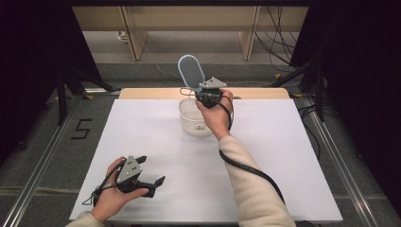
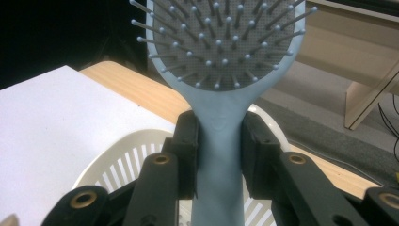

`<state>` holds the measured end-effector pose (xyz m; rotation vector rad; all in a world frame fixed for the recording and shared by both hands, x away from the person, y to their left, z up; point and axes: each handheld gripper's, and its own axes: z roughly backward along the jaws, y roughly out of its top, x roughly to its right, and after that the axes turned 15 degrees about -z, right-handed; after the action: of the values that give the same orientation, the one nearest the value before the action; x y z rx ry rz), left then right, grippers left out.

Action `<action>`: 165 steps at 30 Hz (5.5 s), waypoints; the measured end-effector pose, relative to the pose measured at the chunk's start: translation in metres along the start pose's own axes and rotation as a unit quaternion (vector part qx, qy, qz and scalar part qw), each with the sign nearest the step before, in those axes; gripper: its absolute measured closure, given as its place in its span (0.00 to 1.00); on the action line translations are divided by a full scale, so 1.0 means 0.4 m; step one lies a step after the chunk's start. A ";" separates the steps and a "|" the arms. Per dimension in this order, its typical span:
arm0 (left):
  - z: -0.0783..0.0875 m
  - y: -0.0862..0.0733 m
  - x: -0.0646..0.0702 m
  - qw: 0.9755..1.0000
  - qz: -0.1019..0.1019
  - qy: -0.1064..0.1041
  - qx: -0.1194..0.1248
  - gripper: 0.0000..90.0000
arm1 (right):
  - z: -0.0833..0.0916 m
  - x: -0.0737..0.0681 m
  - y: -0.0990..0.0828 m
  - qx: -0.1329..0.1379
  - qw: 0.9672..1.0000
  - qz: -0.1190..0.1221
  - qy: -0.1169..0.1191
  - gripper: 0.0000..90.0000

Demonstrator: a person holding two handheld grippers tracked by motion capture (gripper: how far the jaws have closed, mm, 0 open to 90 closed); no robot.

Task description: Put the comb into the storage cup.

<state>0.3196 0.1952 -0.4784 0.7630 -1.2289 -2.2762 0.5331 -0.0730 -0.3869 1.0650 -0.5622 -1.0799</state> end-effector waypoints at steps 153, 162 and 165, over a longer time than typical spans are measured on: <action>-0.003 -0.002 0.001 1.000 0.000 0.002 -0.004 0.03 | 0.182 0.127 -0.101 -0.065 0.993 -0.033 0.097 0.21; -0.003 -0.002 0.001 1.000 0.000 0.004 -0.006 0.03 | 0.233 0.161 -0.121 -0.047 0.993 -0.030 0.104 0.21; -0.004 -0.003 0.001 1.000 -0.001 0.005 -0.007 0.03 | 0.250 0.172 -0.132 -0.050 0.993 -0.027 0.105 0.21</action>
<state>0.3202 0.1945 -0.4801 0.7702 -1.2071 -2.2767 0.4579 -0.1809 -0.4000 1.0961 -0.3094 -1.0166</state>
